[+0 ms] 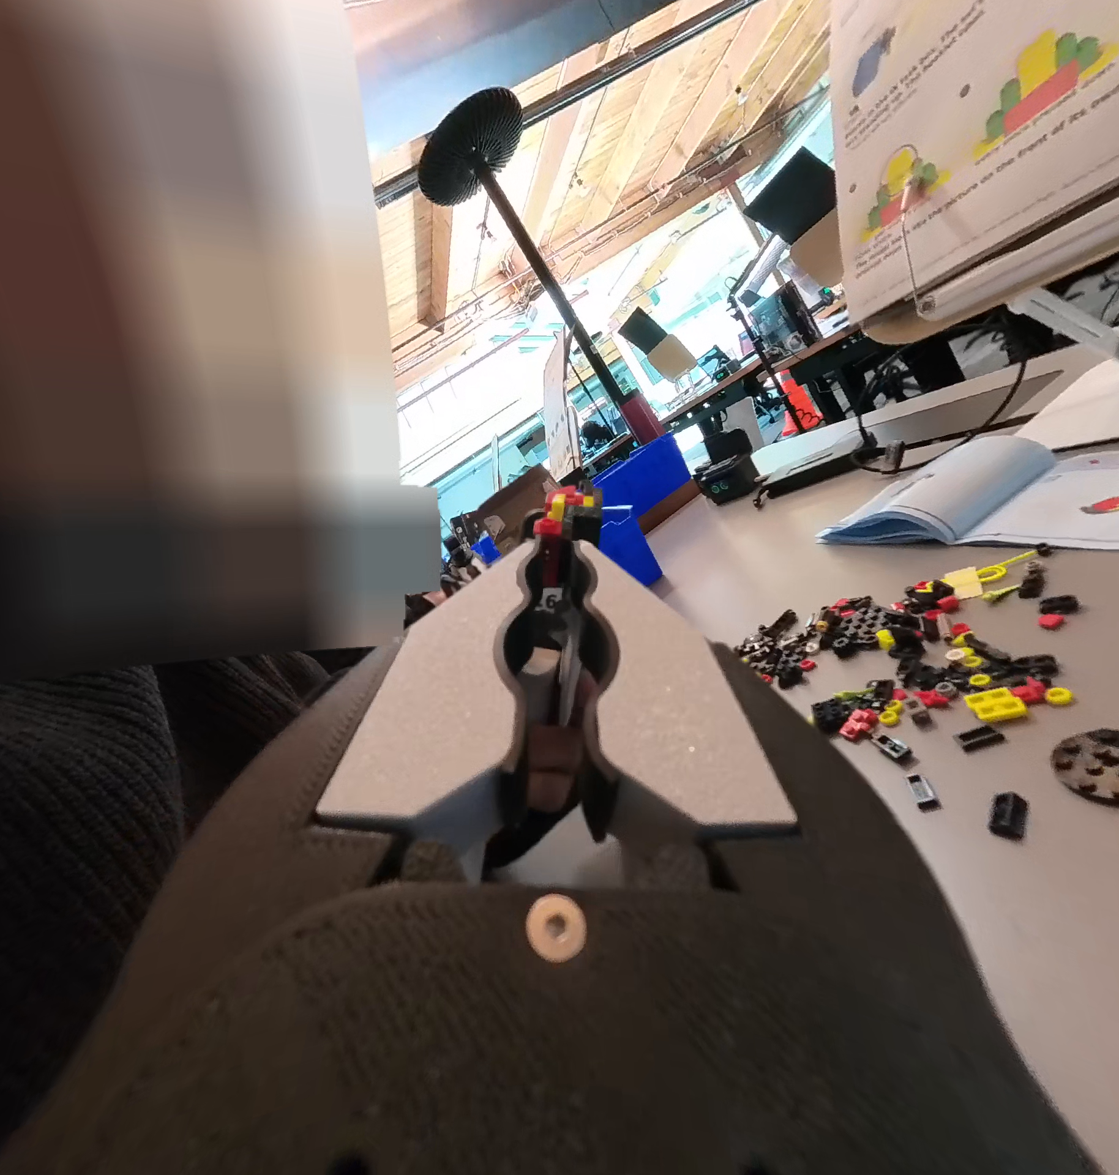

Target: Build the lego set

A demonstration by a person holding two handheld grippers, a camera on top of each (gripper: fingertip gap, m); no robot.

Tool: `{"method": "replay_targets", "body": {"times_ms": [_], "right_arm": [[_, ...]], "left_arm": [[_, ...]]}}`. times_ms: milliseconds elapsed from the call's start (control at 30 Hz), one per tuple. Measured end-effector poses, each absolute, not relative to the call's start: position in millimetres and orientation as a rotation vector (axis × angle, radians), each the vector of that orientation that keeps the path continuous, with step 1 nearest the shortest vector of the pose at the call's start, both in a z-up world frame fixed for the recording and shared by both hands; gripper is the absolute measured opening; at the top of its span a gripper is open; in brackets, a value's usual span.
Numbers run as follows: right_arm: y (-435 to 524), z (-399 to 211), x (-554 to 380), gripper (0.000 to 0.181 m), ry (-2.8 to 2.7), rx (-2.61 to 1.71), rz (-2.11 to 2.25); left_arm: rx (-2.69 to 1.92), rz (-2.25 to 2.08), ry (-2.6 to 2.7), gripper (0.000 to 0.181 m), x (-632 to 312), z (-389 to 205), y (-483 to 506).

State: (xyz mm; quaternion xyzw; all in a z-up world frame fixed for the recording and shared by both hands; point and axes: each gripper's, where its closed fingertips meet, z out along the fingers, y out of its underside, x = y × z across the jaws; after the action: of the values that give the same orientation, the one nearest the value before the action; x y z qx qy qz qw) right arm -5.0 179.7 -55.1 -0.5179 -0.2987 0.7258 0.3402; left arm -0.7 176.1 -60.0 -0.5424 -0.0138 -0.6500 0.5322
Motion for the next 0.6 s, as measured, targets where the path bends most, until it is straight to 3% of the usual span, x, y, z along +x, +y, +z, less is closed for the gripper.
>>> {"method": "replay_targets", "body": {"times_ms": [167,233,367,600], "right_arm": [[177.4,-47.3,6.7,0.006,-0.979,-1.247,1.746],[170.7,-51.9,10.1,0.006,-1.121,-1.211,1.629],[161.5,-64.7,16.0,0.006,-1.340,-1.122,1.380],[153.7,-63.0,27.6,0.006,-1.398,-1.041,1.377]], "left_arm": [[-1.303,-1.647,-0.123,0.064,-8.2,-69.4,185.7],[-1.319,-1.671,-0.100,0.074,-6.7,-72.3,187.6],[-1.327,-1.663,0.224,0.066,14.8,-62.7,168.1],[-1.385,-1.420,0.520,0.020,29.2,-66.2,153.2]]}}
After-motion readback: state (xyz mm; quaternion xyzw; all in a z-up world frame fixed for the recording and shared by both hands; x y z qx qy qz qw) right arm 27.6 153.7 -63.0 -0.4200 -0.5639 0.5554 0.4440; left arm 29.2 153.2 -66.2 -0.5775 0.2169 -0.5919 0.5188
